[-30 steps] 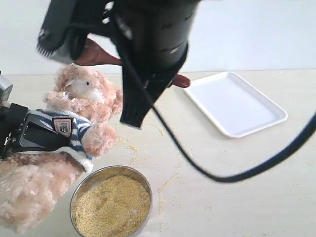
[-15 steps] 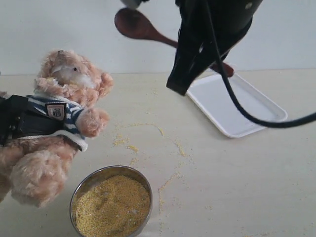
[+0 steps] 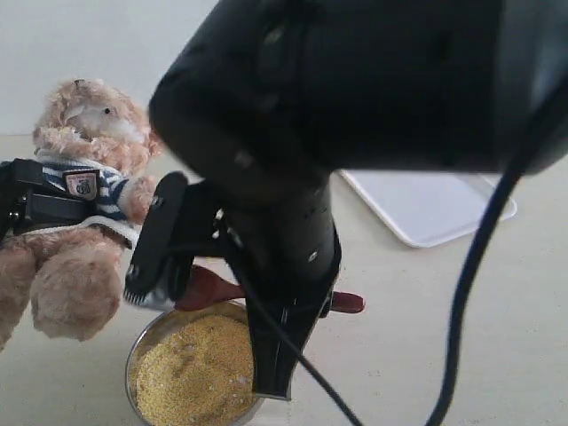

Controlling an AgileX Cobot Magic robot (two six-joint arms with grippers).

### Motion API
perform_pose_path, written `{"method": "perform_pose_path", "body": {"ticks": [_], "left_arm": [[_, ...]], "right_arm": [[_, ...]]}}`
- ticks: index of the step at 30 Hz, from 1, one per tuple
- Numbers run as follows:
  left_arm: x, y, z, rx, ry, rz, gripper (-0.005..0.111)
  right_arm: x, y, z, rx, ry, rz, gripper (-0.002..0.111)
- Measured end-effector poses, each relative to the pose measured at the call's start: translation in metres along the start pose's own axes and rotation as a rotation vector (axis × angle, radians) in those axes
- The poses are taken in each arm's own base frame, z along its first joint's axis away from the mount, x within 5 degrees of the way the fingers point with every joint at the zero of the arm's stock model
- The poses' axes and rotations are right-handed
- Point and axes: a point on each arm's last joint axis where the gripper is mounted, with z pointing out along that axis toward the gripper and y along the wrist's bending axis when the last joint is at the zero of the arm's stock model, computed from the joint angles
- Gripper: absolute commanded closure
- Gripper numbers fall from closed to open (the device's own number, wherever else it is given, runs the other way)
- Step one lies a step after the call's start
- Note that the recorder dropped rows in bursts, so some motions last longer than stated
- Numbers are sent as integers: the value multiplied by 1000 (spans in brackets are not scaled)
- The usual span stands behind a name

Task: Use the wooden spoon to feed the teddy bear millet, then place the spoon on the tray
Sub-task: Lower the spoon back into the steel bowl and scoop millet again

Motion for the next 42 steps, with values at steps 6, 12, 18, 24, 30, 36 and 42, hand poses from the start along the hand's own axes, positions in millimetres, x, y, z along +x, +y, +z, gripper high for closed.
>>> {"method": "perform_pose_path", "body": {"ticks": [6,12,18,24,30,36,42], "left_arm": [[0,4,0,-40,-3,16,102],[-1,6,1,-51,-6,14,102],[0,14,4,-105,11,37,102],[0,17,5,-122,10,39,102],[0,17,5,-125,12,39,102],[0,18,5,-125,12,39,102],[0,18,5,-125,12,39,102]], "right_arm": [[-19,19,12,173,62,-172,109],[-30,35,14,233,71,-294,109],[-33,34,21,273,99,-351,109],[-37,31,28,317,137,-450,109],[-38,33,34,311,156,-492,109],[-40,44,45,215,167,-497,109],[-39,49,47,162,159,-477,109]]}}
